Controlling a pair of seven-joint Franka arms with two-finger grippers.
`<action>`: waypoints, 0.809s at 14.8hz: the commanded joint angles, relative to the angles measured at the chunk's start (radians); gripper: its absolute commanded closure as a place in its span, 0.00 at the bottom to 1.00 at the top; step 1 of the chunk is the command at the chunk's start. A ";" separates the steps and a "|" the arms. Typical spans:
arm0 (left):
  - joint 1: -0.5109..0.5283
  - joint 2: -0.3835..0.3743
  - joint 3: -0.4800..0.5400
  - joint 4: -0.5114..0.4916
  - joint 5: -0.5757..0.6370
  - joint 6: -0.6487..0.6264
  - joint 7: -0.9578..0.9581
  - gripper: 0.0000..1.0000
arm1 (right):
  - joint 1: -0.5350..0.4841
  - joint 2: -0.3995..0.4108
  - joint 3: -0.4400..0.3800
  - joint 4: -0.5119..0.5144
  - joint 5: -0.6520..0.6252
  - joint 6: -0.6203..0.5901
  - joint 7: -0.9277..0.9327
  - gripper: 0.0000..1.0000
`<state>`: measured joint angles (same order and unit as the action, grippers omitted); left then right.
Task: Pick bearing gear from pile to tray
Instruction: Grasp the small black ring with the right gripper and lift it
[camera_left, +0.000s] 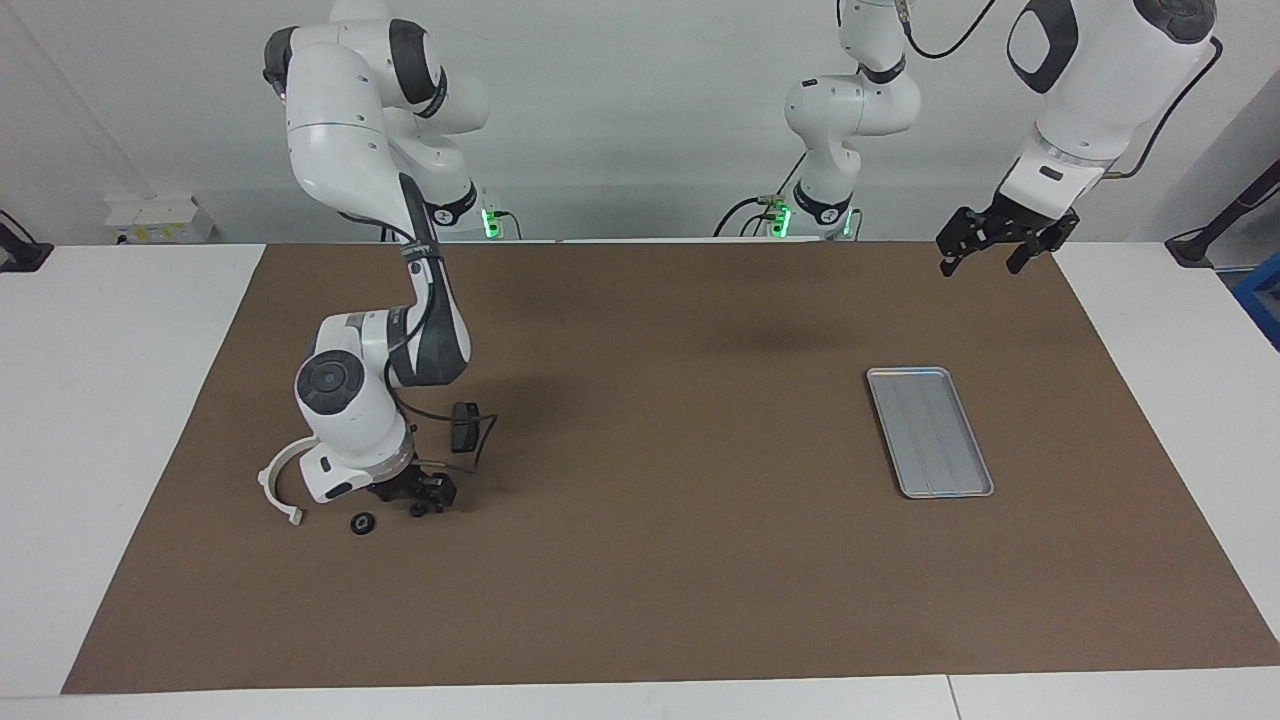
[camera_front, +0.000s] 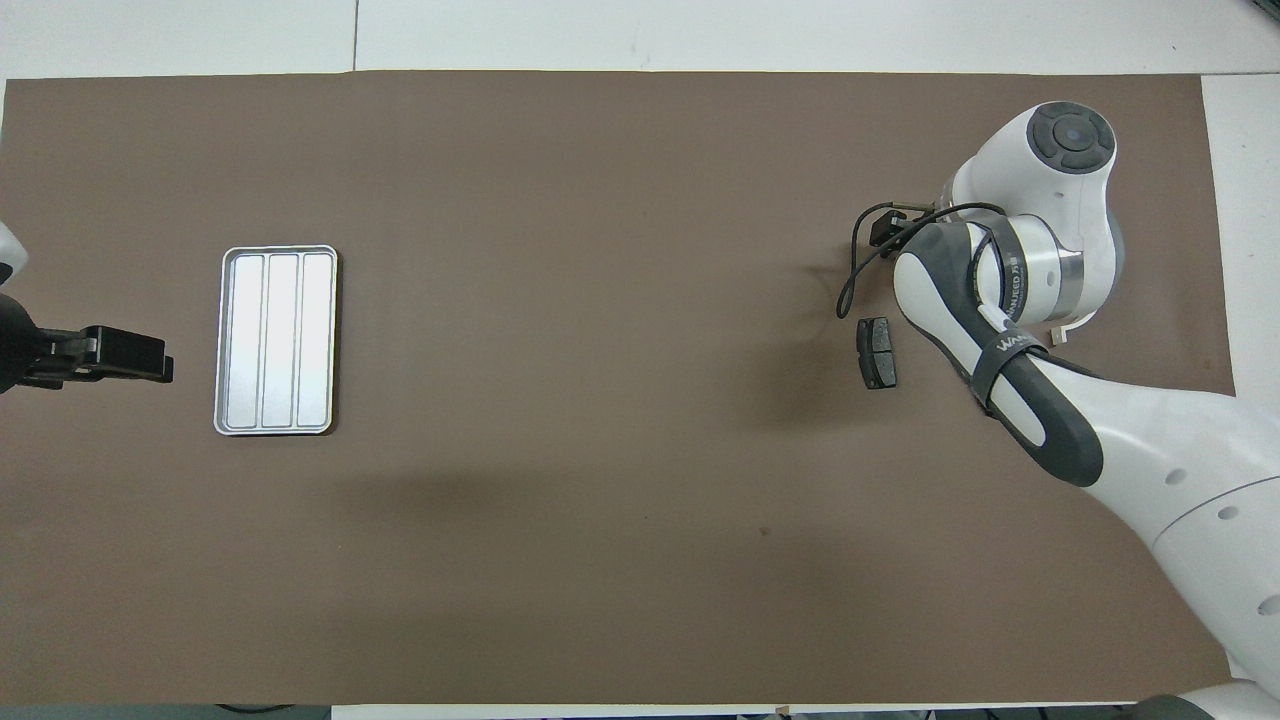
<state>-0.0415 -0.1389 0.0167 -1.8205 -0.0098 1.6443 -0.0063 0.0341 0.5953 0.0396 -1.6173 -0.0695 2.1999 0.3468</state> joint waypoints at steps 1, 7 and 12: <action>0.012 -0.041 -0.009 -0.042 0.010 -0.001 0.014 0.00 | 0.009 0.024 0.000 0.051 -0.024 -0.017 0.037 0.08; 0.014 -0.064 -0.008 -0.095 0.010 0.074 0.016 0.00 | 0.009 0.043 0.002 0.089 -0.030 -0.009 0.061 0.08; 0.037 -0.054 -0.008 -0.091 0.010 0.156 0.020 0.00 | -0.003 0.051 0.003 0.079 -0.022 0.021 0.072 0.15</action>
<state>-0.0250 -0.1609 0.0174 -1.8746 -0.0097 1.7557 -0.0036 0.0401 0.6219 0.0390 -1.5572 -0.0840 2.2036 0.3896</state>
